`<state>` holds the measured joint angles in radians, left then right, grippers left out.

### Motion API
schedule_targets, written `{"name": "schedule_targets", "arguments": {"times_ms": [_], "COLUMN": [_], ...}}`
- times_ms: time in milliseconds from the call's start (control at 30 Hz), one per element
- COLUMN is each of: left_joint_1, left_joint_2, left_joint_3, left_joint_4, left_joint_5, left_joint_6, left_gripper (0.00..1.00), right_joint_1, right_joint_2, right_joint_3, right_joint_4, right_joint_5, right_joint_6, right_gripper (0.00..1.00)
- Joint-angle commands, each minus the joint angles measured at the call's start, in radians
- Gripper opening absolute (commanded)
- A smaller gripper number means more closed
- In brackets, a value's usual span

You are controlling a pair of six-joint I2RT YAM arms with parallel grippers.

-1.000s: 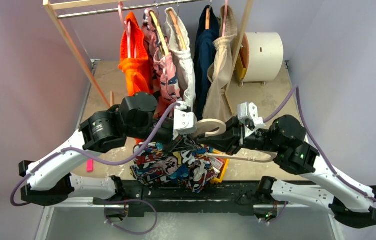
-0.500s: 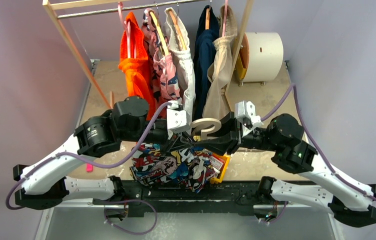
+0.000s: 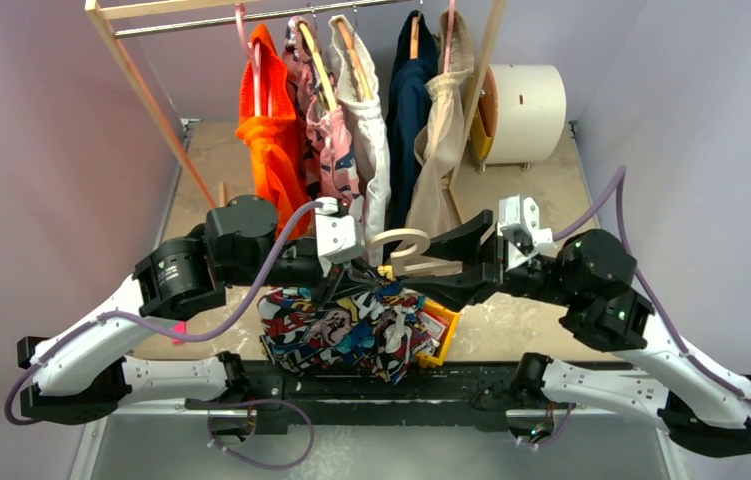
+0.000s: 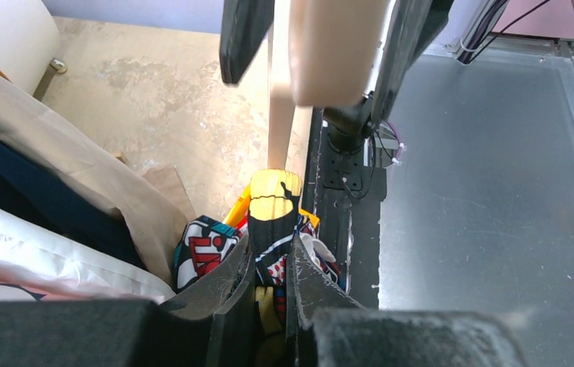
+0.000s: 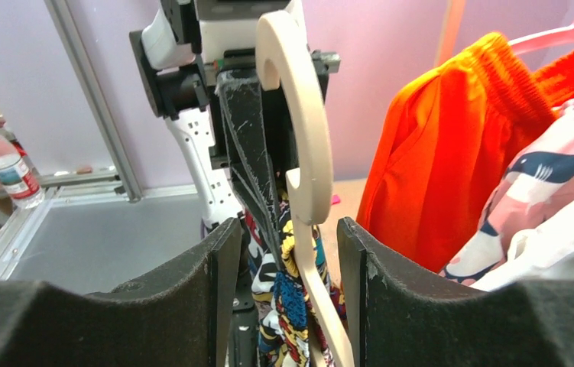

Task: Place the shorts on the hanger
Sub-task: Hang the shorts on the hanger.

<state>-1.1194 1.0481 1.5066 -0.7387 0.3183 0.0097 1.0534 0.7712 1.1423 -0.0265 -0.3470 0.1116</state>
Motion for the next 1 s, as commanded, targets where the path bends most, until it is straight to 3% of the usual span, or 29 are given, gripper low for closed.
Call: {"name": "schedule_targets", "arguments": {"times_ms": [0, 333, 533, 633, 733, 833, 967], "left_joint_1": [0.004, 0.004, 0.004, 0.005, 0.005, 0.004, 0.004], "left_joint_2": [-0.029, -0.028, -0.029, -0.027, -0.027, -0.026, -0.024], "left_joint_3": [-0.002, -0.002, 0.0, 0.003, 0.003, 0.001, -0.002], "left_joint_4": [0.101, 0.076, 0.072, 0.066, 0.067, 0.073, 0.088], "left_joint_5": [0.03, 0.07, 0.07, 0.068, 0.064, 0.059, 0.07], "left_joint_6": [-0.02, -0.022, -0.02, -0.018, -0.017, -0.023, -0.027], "left_gripper": [0.0, 0.0, 0.0, 0.0, 0.0, 0.0, 0.14], "right_joint_1": [0.004, 0.004, 0.004, 0.005, 0.004, 0.003, 0.004], "right_joint_2": [0.01, 0.067, 0.086, 0.091, 0.095, 0.093, 0.078], "right_joint_3": [0.08, 0.122, 0.127, 0.126, 0.128, 0.117, 0.078], "right_joint_4": [-0.022, -0.053, -0.057, -0.056, -0.052, -0.034, 0.028], "right_joint_5": [0.065, 0.022, -0.017, -0.027, -0.04, -0.046, -0.034], "right_joint_6": [-0.036, -0.053, -0.047, -0.046, -0.044, -0.039, -0.019], "right_gripper": [0.52, 0.41, 0.4, 0.29, 0.03, 0.0, 0.0]}}
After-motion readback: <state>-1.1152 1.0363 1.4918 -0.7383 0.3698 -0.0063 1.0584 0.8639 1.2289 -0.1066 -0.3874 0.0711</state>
